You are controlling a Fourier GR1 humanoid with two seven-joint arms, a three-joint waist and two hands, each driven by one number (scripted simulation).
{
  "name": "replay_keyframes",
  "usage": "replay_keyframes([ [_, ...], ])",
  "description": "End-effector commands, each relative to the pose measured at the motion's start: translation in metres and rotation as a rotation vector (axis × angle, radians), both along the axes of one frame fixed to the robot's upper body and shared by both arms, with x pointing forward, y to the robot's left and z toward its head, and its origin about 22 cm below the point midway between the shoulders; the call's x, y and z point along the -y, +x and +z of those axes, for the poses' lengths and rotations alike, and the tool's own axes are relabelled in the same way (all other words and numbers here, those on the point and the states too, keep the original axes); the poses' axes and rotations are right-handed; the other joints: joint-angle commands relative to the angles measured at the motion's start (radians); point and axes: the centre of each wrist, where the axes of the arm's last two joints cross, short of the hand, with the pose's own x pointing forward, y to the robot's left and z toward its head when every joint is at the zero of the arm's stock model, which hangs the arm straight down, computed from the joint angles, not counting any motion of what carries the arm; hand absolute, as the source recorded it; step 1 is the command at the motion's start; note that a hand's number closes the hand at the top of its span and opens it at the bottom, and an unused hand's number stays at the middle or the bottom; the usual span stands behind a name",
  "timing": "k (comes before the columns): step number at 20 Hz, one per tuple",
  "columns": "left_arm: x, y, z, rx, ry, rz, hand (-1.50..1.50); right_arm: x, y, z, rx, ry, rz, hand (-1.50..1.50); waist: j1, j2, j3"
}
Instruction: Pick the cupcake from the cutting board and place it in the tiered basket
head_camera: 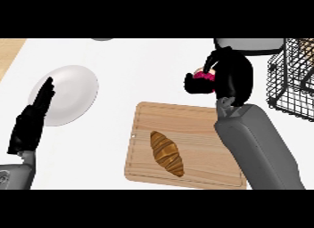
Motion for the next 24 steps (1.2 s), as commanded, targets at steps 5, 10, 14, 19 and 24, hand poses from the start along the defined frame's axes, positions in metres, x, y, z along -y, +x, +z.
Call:
replay_keyframes([
  [5, 0.007, 0.001, -0.001, 0.007, -0.011, 0.007, 0.00, 0.041, 0.002, 0.077, 0.206, -0.115, -0.164, 1.50, 0.003, 0.002, 0.000],
  [10, -0.008, -0.004, 0.009, -0.013, 0.008, -0.001, 0.00, 0.075, -0.003, 0.112, 0.138, -0.223, -0.189, 1.50, 0.004, 0.001, 0.000],
  [14, 0.004, -0.012, -0.004, 0.017, 0.014, -0.015, 0.00, 0.107, 0.015, 0.138, 0.165, -0.096, -0.163, 1.50, 0.014, 0.004, 0.000],
  [19, 0.022, -0.006, -0.006, 0.000, -0.023, 0.006, 0.00, 0.142, 0.024, 0.124, 0.128, -0.204, -0.147, 1.50, 0.011, 0.005, 0.001],
  [24, 0.003, 0.013, 0.024, 0.015, -0.011, -0.009, 0.00, 0.170, 0.040, 0.097, 0.068, -0.394, -0.236, 1.50, 0.011, 0.007, 0.001],
])
